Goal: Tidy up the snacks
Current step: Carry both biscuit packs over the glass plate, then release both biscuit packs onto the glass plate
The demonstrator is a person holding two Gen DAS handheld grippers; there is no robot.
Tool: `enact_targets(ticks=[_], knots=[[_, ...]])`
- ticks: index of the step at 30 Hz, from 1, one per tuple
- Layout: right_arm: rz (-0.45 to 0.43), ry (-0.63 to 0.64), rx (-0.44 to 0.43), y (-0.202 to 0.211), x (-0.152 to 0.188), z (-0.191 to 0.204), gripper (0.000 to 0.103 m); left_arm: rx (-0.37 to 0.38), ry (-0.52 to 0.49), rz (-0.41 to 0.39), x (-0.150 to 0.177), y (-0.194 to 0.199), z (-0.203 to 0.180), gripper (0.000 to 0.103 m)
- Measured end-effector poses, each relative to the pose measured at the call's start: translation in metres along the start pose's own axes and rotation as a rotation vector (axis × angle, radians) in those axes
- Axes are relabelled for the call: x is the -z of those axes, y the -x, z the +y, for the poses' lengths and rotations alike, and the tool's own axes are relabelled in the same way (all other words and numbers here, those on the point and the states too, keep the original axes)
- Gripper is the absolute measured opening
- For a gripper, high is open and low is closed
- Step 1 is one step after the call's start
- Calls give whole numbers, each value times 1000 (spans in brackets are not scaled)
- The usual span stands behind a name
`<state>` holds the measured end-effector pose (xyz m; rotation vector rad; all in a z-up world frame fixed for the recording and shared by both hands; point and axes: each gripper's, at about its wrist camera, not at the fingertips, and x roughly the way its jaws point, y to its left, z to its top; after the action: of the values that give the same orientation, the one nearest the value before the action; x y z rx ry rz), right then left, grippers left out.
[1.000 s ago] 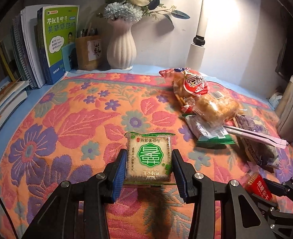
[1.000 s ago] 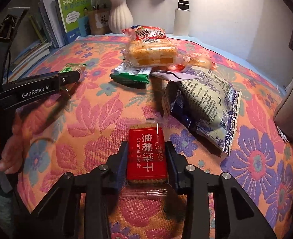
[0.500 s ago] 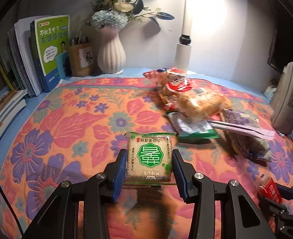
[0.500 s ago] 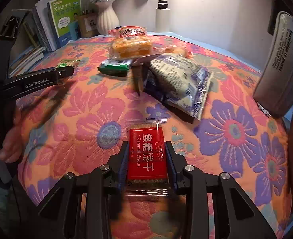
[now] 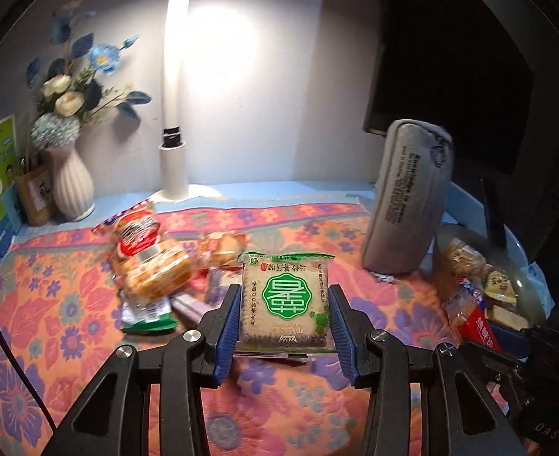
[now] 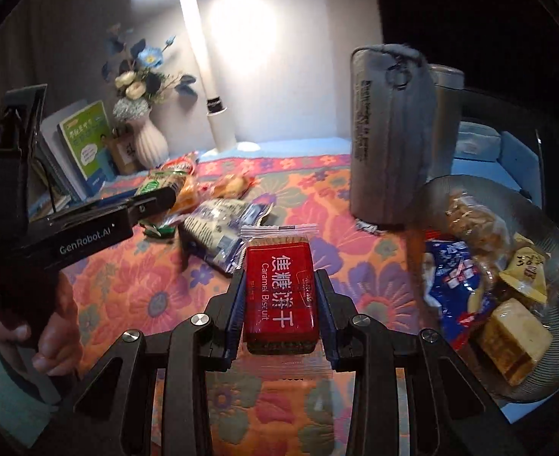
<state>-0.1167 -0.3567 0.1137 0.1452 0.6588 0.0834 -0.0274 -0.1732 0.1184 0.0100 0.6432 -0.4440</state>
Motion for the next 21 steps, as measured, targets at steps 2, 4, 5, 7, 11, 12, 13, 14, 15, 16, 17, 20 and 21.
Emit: enact_targets(ticks=[2,4,5,7,11,12,13,14,15,16,17,20,21], knots=[[-28,-40,13,11,-5,-19,33,24,-45,-9,-6,-1,-25,43],[-56,-75,43,21,-7,-37,33,51,-92,-15,-13,-3,-53,43],[-68,-95,61,26,-8,-46,33,66,-114,-15,-16,-5,-68,43],[-91,-138,93,36,-10,-68,33,95,-153,-11,-20,-10,-94,43],[-122,-238,152,52,-7,-114,33,148,-224,8,-21,-22,-142,43],[-128,-263,166,56,-5,-126,33,156,-238,11,-21,-26,-155,43],[-131,-286,178,59,-3,-136,33,167,-247,14,-20,-29,-165,43],[-134,-308,187,62,-1,-146,33,181,-256,21,-20,-32,-174,43],[-135,-326,194,64,1,-155,33,196,-267,27,-20,-35,-185,43],[-137,-347,202,67,3,-164,33,205,-277,30,-19,-38,-193,43],[-140,-365,208,69,5,-173,33,213,-287,33,-19,-40,-202,43],[-146,-407,222,74,11,-191,33,231,-301,48,-18,-49,-218,43],[-145,-417,222,75,12,-195,33,238,-302,56,-17,-52,-222,43]])
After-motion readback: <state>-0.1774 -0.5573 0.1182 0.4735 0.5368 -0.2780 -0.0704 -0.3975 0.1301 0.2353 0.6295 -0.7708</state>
